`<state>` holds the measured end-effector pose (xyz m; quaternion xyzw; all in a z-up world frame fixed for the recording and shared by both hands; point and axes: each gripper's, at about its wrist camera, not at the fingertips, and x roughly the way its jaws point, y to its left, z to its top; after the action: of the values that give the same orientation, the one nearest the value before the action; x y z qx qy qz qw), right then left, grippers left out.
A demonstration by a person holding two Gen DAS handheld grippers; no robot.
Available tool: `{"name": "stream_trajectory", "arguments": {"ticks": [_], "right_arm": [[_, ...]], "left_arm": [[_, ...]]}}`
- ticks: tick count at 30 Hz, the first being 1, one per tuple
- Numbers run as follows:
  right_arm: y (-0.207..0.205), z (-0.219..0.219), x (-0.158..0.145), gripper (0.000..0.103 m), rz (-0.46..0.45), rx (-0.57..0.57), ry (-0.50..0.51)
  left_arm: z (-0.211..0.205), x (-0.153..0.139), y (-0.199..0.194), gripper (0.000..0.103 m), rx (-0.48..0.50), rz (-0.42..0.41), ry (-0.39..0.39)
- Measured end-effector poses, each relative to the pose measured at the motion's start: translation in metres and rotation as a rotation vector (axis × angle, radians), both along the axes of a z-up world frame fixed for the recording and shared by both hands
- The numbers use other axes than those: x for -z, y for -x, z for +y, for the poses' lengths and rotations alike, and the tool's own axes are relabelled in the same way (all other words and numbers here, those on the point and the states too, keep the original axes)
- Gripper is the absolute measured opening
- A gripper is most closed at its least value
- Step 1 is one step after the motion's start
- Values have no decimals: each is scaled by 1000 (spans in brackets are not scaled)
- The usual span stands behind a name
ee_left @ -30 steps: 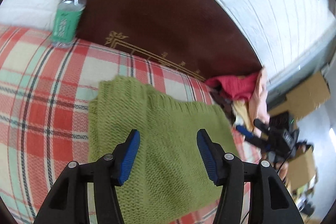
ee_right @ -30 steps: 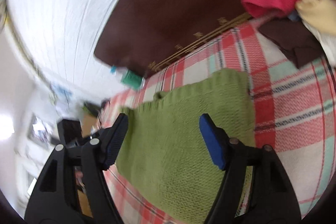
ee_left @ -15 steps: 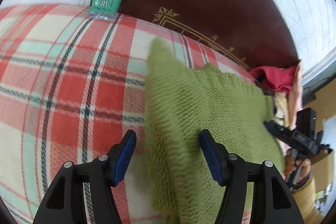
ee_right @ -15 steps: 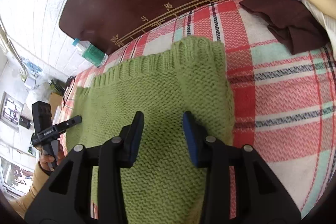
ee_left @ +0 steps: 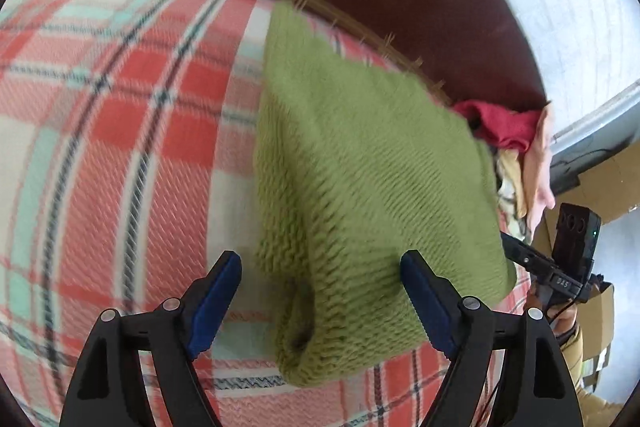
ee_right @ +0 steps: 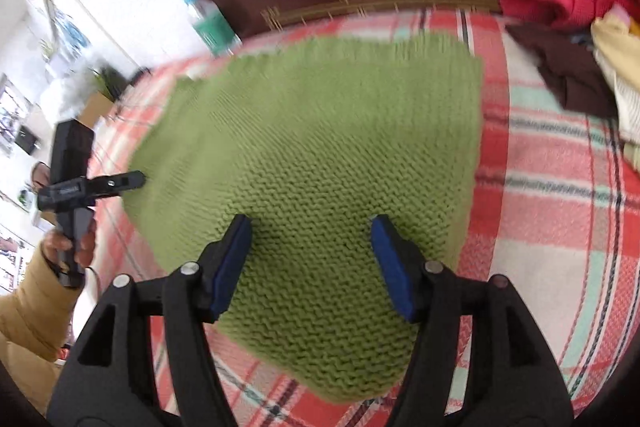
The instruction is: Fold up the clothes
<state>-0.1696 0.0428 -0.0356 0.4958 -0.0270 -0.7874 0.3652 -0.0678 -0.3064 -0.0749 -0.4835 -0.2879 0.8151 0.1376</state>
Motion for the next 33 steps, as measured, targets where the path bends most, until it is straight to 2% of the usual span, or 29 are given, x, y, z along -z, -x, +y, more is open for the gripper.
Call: {"name": "stream_trajectory", "arguments": {"ticks": [4, 6, 8, 13, 16, 22, 25, 26, 28, 29, 31, 32, 33], "right_arm": [[0, 18, -16, 66, 6, 15, 94], [5, 38, -22, 87, 13, 68, 151], [13, 61, -22, 94, 6, 143, 201], [42, 74, 14, 94, -156, 195, 263], [56, 61, 34, 94, -226, 178, 292], [73, 22, 41, 96, -244, 88, 331], [76, 9, 43, 96, -257, 47, 327], [75, 7, 43, 94, -258, 39, 320], [73, 5, 43, 76, -266, 25, 306], [73, 3, 47, 57, -275, 19, 297], [71, 2, 50, 52, -278, 11, 297], [70, 2, 49, 49, -279, 17, 302], [70, 4, 50, 46, -290, 21, 322]], "left_arm": [[8, 5, -2, 84, 29, -29, -44], [11, 6, -4, 85, 43, -47, -66], [13, 8, -4, 85, 52, -66, -93], [22, 15, 6, 103, 63, -94, -189], [27, 19, 12, 103, 69, -111, -247], [29, 27, 24, 103, 55, -126, -378], [28, 29, 26, 103, 43, -111, -398], [28, 28, 26, 102, 41, -104, -390], [30, 27, 26, 99, 38, -91, -375], [33, 26, 28, 96, 40, -86, -352], [31, 22, 28, 60, 34, -76, -352], [29, 20, 28, 52, 30, -71, -356], [27, 18, 27, 51, 26, -67, -360]]}}
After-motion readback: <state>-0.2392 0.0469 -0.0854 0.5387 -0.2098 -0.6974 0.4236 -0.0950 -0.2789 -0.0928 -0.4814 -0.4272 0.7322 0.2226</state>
